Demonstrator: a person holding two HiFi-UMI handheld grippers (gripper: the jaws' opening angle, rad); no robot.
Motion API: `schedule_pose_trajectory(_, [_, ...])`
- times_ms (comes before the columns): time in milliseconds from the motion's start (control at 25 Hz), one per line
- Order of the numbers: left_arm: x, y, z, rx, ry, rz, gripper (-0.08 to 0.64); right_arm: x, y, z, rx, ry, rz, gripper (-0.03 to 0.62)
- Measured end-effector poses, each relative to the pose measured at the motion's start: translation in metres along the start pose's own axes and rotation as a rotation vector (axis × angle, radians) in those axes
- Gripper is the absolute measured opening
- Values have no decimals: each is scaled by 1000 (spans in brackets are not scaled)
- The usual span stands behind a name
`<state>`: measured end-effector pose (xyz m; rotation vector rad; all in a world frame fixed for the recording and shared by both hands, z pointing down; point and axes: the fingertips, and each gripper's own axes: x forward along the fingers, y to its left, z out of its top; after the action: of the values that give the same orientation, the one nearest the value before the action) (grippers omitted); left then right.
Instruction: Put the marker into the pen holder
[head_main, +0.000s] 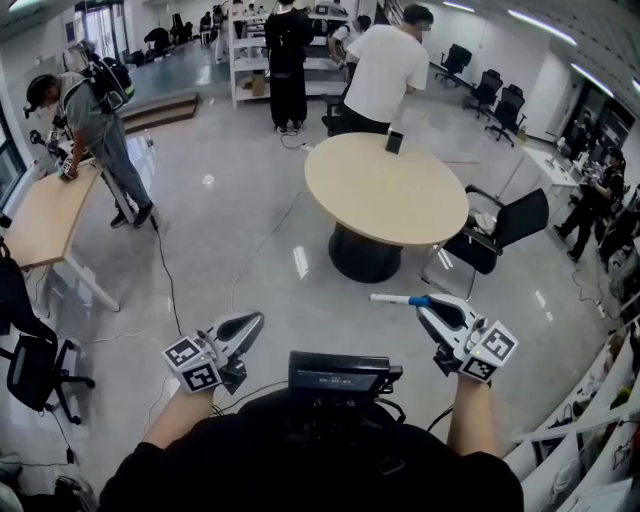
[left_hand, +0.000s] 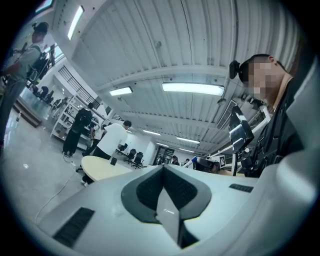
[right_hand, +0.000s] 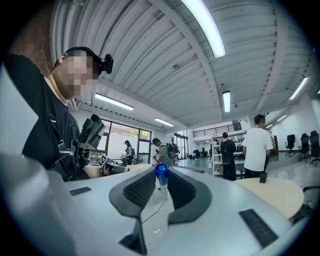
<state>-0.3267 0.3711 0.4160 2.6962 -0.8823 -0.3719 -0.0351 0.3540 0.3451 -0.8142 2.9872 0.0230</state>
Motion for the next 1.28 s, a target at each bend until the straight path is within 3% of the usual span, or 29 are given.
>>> schedule_pose_trajectory(200, [65,15,-13,17,2,19,-3,-18,-68,-8,-6,-9,14,78])
schedule_pose_trajectory(520, [235,8,-26,26,-11,-23,-3,-88,-212,5,-22,-8,-12,78])
schedule_pose_trajectory(720, [313,5,-36,27,-8,-33,-3,-125,-284,6,-17,-28,-33,78])
schedule_pose_trajectory(1000, [364,19,-42,14,9,-29,-3,-141,-337,-9,22,-15,-42,78])
schedule_pose_trajectory(1280, [393,73,-34,-15,6,-56,-3,-107,-377,-10,18,8,-69,78])
